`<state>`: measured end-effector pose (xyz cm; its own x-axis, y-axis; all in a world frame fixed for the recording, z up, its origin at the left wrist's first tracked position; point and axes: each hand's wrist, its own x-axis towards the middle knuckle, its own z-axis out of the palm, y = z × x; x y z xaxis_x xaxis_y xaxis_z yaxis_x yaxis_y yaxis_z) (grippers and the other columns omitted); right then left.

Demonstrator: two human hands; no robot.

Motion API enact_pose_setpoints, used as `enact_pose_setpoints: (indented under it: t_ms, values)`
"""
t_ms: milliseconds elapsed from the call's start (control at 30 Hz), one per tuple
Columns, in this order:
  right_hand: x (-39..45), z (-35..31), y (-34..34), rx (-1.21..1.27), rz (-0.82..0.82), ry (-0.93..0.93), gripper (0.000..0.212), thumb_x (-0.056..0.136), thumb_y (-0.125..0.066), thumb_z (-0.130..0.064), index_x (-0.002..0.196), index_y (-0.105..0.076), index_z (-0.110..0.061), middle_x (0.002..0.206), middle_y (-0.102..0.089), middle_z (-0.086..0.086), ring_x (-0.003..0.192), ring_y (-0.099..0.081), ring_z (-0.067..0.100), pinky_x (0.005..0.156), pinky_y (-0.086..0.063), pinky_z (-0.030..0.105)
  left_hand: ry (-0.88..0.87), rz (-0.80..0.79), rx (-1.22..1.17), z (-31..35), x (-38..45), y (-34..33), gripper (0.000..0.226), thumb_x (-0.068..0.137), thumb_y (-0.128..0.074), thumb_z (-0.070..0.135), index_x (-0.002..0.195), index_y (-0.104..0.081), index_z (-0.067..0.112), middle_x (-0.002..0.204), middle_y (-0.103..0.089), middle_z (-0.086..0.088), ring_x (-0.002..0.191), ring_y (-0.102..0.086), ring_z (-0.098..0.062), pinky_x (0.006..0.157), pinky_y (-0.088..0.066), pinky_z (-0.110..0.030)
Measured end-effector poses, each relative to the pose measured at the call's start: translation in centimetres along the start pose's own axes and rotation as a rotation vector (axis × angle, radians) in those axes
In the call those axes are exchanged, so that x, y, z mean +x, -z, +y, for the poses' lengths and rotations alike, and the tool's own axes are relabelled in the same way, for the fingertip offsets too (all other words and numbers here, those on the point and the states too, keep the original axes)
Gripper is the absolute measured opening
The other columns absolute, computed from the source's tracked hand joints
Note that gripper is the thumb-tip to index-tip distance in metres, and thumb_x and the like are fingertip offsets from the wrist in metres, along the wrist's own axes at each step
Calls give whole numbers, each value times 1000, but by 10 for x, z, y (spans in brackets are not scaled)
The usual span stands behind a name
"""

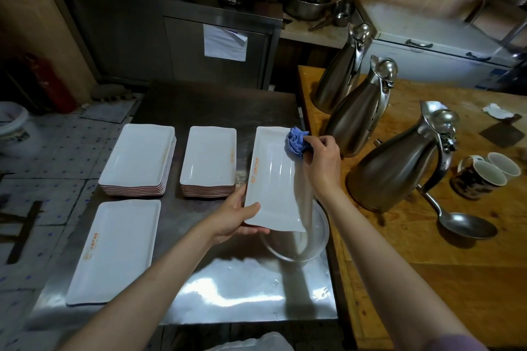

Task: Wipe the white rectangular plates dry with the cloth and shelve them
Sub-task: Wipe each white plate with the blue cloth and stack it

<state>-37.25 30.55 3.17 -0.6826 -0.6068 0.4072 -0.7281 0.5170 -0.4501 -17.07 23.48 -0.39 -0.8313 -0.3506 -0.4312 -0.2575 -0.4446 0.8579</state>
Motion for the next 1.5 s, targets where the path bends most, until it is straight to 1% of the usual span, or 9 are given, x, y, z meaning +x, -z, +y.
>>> enact_pose_setpoints:
  t_ms: [233,400,500,633,900,1133,1267,1400,1500]
  values:
    - [-4,-9,-2,76,98,-132,30,87,-63,-7,117,-60,-7,110,-56,12,94,-55,23,75,-44,22,3,7,30,-1,-1,2,55,96,-52,12,142,-32,34,128,-61,1,95,-69,-34,84,-56,-46]
    - [2,-17,-1,134,91,-159,28,86,-64,-7,114,-62,-10,111,-60,8,100,-56,19,80,-39,18,39,-34,67,6,-5,7,47,97,-52,17,136,-34,38,119,-66,3,87,-72,-28,70,-58,-28]
    - [7,-22,-2,140,46,-95,28,86,-64,-6,113,-64,-10,112,-61,7,102,-57,19,84,-43,20,35,-38,87,8,-5,9,47,97,-52,17,134,-35,39,120,-65,7,90,-71,-24,70,-57,-27]
    - [7,-35,-3,195,-10,-50,30,87,-64,-6,116,-64,-9,114,-61,7,103,-57,16,88,-43,18,7,-23,122,9,-5,9,50,96,-53,13,133,-34,40,119,-60,14,97,-64,-8,69,-56,-26]
    - [2,-52,-6,279,-196,12,30,89,-59,-4,118,-64,-7,117,-60,10,104,-56,19,86,-40,14,-38,-21,119,8,-4,7,51,96,-53,10,134,-35,39,115,-61,12,88,-66,-3,66,-56,-25]
    - [-21,-55,-5,264,-394,127,28,92,-55,-5,118,-65,-7,110,-55,9,94,-49,12,76,-36,2,-37,-11,15,7,-2,12,50,94,-55,7,133,-39,33,113,-63,8,95,-65,-9,73,-57,-29]
    - [-35,-52,-1,250,-455,173,29,90,-53,0,114,-67,-7,102,-49,3,94,-47,14,78,-35,8,-54,-18,-7,8,-1,16,54,92,-56,3,135,-40,32,119,-61,7,96,-66,-10,73,-56,-30]
    - [-47,-51,2,226,-490,203,29,87,-55,5,109,-70,-8,98,-45,-1,93,-44,13,80,-40,18,-76,-6,-45,6,2,19,62,90,-58,-1,141,-37,27,137,-50,2,104,-60,-13,70,-55,-28]
    - [-54,-48,6,229,-518,191,29,85,-55,9,104,-71,-5,98,-45,0,94,-47,17,80,-41,21,-85,10,-65,6,4,21,60,88,-58,-5,137,-41,24,125,-58,0,97,-62,-11,64,-55,-26]
